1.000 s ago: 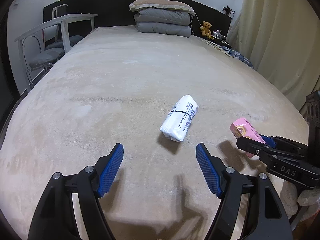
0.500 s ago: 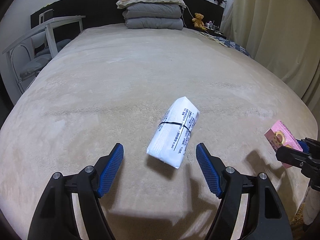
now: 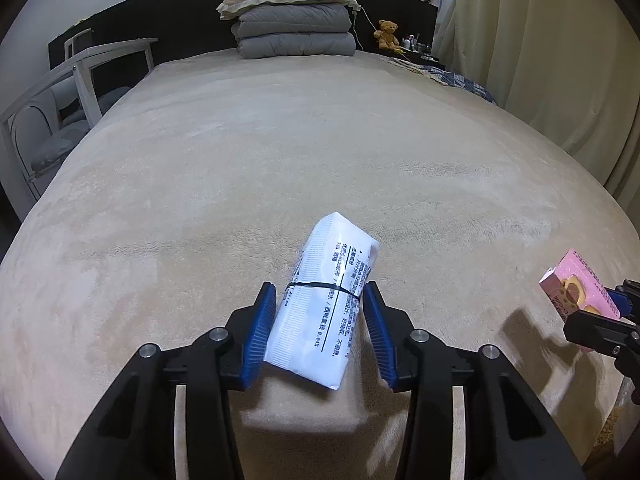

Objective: Collect trash
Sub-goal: 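Grasp the white wrapped bundle with the left tool while the right tool holds the pink roll, then carry the white bundle and pink roll in both tools over the bin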

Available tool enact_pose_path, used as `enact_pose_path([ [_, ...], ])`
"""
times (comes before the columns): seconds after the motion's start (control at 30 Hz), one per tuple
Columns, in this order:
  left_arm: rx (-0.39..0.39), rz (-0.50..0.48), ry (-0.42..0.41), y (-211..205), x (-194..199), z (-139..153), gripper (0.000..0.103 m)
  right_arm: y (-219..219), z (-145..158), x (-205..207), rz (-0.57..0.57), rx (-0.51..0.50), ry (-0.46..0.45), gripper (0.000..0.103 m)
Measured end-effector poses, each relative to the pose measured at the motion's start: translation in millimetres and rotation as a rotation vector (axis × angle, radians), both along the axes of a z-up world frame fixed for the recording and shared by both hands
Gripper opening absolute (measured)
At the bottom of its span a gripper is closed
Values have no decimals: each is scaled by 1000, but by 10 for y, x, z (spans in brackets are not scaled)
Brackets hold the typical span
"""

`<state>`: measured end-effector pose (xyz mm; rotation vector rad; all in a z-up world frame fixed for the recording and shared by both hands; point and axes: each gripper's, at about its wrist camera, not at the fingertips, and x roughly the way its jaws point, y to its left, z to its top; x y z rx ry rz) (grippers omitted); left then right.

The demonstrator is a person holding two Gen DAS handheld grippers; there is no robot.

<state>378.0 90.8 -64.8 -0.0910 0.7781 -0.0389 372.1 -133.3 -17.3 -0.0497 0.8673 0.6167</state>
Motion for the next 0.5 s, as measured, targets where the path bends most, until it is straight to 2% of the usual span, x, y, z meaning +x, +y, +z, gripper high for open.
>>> enact_pose_path([
  [0.23, -31, 9, -5, 51, -61, 17, 36, 10, 2, -40, 4, -7, -10, 38],
  [0.5, -56, 0, -27, 12, -231, 92, 35, -14, 11, -29, -2, -12, -17, 38],
])
